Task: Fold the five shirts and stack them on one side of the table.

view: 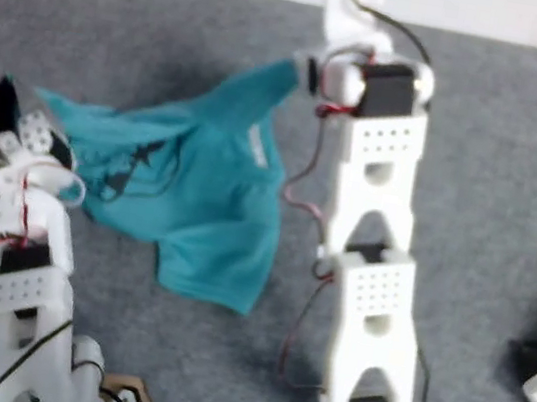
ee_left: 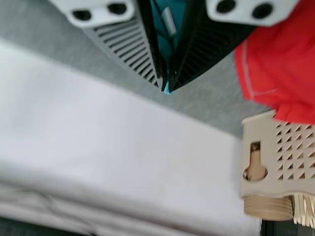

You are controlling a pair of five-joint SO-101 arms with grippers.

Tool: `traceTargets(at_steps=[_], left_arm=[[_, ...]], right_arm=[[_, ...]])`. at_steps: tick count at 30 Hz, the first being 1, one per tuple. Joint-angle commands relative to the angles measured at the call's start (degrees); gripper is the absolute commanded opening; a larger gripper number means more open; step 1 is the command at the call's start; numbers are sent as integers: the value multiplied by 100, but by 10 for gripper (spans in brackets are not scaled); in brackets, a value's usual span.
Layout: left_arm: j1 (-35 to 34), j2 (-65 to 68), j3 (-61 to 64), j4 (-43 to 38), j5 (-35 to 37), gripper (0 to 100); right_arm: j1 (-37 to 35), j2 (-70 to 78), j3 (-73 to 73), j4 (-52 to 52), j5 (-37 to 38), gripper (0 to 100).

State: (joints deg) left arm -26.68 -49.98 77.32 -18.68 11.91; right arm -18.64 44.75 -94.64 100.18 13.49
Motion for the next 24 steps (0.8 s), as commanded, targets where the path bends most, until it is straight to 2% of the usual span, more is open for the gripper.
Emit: traceTargets(at_steps=[1, 7, 12, 17, 24], left_arm=[[40, -13, 435, -114, -527, 6], [22, -57, 971, 44, -527, 6], [-338, -57, 224, 1688, -510, 6], [-778, -48, -716, 3393, -510, 6], [-1349, -31, -1156, 4510, -501, 6]], right_arm=[[-40, -92, -382, 110, -299, 7], [-66, -145, 470, 110, -316, 7], [-40, -760, 1200, 119, -299, 6], [-198, -2123, 3802, 101, -281, 6], [-813, -3978, 7169, -163, -114, 6]])
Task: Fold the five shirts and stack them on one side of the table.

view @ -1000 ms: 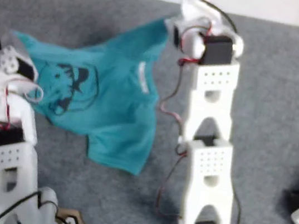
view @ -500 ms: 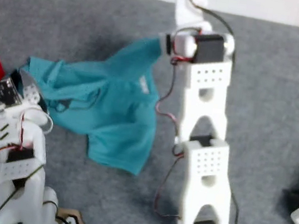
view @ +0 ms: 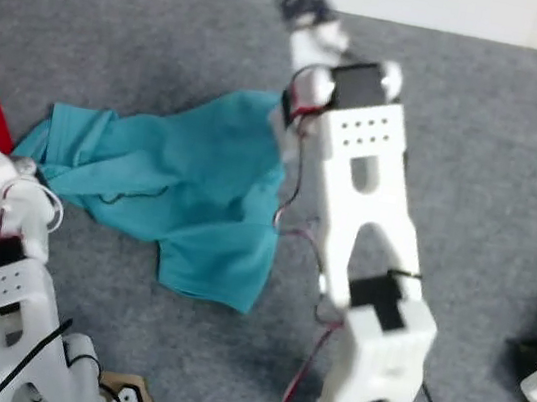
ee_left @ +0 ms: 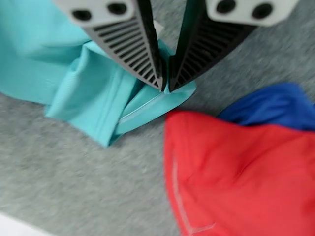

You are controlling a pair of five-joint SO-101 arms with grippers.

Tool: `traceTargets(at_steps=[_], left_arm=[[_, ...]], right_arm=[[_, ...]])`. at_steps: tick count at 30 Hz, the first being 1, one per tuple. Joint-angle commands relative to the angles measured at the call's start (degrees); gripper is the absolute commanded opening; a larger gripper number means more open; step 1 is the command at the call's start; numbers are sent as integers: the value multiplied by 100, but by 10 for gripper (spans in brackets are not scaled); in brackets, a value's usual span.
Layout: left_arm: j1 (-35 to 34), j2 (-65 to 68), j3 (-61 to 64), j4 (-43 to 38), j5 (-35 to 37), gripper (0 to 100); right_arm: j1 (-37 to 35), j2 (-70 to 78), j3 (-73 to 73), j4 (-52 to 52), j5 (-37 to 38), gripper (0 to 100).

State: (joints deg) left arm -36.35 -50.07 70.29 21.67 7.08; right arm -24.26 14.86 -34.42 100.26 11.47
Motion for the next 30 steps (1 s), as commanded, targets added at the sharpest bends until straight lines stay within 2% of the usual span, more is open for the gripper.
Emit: traceTargets(at_steps=[1, 11, 17, 22, 25, 30], left_arm=[[-488, -13, -488, 554, -18, 6], [-945, -4, -295, 545, -18, 6], [-927, -4, 576, -624, -18, 6], [-927, -4, 1367, -1820, -18, 6], [-963, -4, 1640, -2295, -18, 6], [-1086, -4, 1675, -2435, -9, 6]], right_arm=[[-312, -1270, 1543, -286, 97, 6], [-716, -3635, 5622, -1736, 97, 6], [-1059, -4760, 7846, -3073, 70, 6], [-1481, -5508, 9112, -4189, 62, 6], [-1824, -5895, 9516, -4409, -211, 6], [-1965, -6229, 9692, -4409, -246, 6]])
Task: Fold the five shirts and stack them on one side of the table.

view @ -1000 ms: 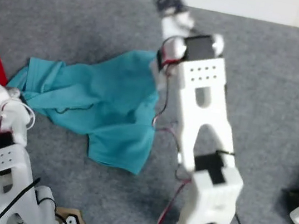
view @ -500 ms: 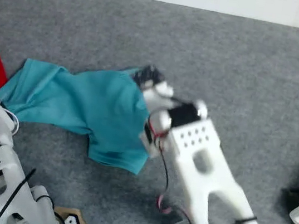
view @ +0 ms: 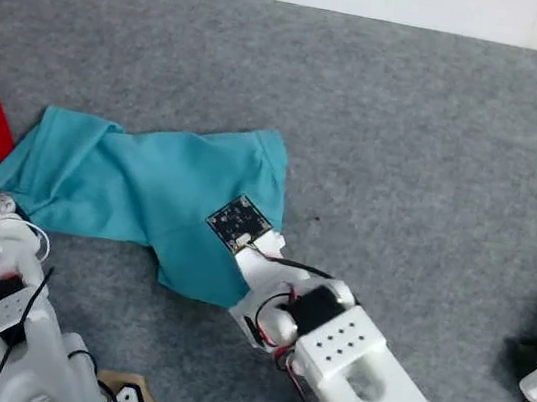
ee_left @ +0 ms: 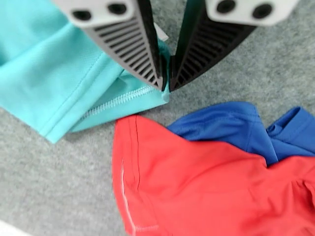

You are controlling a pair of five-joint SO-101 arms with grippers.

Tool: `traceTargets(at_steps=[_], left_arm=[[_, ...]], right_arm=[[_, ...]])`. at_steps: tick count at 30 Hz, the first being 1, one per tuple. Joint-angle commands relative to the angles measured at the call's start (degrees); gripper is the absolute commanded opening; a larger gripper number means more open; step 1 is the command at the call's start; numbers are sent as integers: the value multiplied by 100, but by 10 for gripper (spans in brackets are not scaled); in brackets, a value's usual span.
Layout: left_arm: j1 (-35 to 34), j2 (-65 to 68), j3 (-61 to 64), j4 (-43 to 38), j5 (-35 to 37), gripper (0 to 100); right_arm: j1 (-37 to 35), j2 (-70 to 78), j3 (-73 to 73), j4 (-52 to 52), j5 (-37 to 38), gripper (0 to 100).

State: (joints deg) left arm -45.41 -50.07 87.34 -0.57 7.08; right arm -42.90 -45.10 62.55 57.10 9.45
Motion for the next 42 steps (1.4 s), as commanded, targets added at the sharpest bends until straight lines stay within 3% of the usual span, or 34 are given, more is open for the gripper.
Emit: traceTargets(at_steps=[1, 5, 10, 13, 16, 24, 33, 37, 42], left_arm=[[-198, -4, -31, -211, -9, 6], [-215, -4, -40, -62, -9, 25], [-171, -48, -154, 369, -9, 237], [-198, -48, -338, 607, -9, 308], [-251, -40, -664, 888, -9, 280], [-426, -4, -2712, 2998, -9, 11], [338, 303, -3081, 3130, 79, 13], [426, 1534, -3714, 3121, 677, 16], [426, 3530, -5042, 3130, 756, 17]], right_arm=[[-101, -242, 4, -92, -53, 6], [-101, -242, 4, -57, -44, 39], [-75, -242, 136, -48, 9, 196], [-57, -286, 119, 154, 369, 214], [40, -295, 66, 224, 422, 214], [1191, -242, -796, -136, 387, 214], [1262, 576, -2624, -127, -440, 214], [1279, 1895, -3600, -119, -668, 214], [1297, 3248, -4426, -479, -809, 214]])
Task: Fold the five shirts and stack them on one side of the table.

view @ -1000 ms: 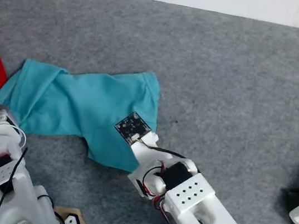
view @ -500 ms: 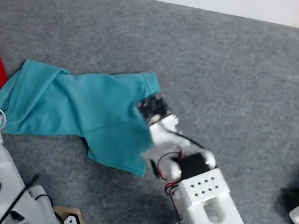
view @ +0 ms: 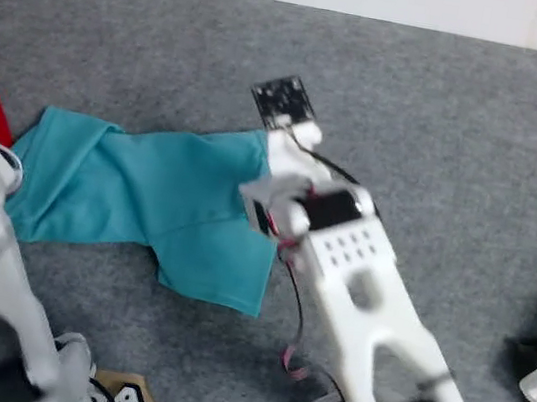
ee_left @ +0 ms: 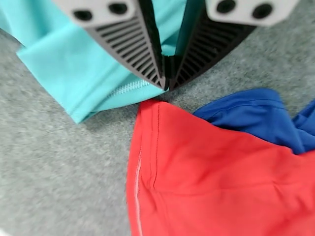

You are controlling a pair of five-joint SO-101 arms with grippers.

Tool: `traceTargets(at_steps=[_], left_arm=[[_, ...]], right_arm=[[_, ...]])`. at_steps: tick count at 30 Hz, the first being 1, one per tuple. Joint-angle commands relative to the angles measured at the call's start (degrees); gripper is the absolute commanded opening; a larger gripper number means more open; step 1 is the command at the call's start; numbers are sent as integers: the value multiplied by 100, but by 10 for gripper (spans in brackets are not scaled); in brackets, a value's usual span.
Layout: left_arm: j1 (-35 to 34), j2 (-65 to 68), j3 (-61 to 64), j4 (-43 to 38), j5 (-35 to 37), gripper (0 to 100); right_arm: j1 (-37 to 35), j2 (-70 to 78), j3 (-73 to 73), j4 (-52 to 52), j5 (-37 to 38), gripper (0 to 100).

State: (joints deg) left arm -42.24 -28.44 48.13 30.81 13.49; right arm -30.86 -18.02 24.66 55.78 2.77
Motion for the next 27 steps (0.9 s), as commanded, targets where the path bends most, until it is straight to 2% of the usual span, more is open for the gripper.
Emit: traceTargets(at_steps=[1, 7, 12, 17, 22, 24, 27], left_arm=[[110, 1771, -1411, -9, 123, 17], [295, 3776, -2976, -9, 123, 14], [558, 4927, -4004, 9, 132, 14], [831, 5745, -4752, 18, 756, 14], [892, 6457, -5218, 18, 809, 13], [892, 6721, -5420, 18, 809, 13], [892, 7011, -5692, 18, 809, 13]], right_arm=[[127, 760, -690, -558, -149, 214], [391, 1877, -752, -2193, -123, 214], [585, 2501, -760, -3222, -114, 214], [681, 2835, -769, -3697, -114, 214], [690, 3204, -769, -3960, -53, 208], [690, 3327, -769, -4057, 290, 163], [681, 3415, -769, -4171, 580, 26]])
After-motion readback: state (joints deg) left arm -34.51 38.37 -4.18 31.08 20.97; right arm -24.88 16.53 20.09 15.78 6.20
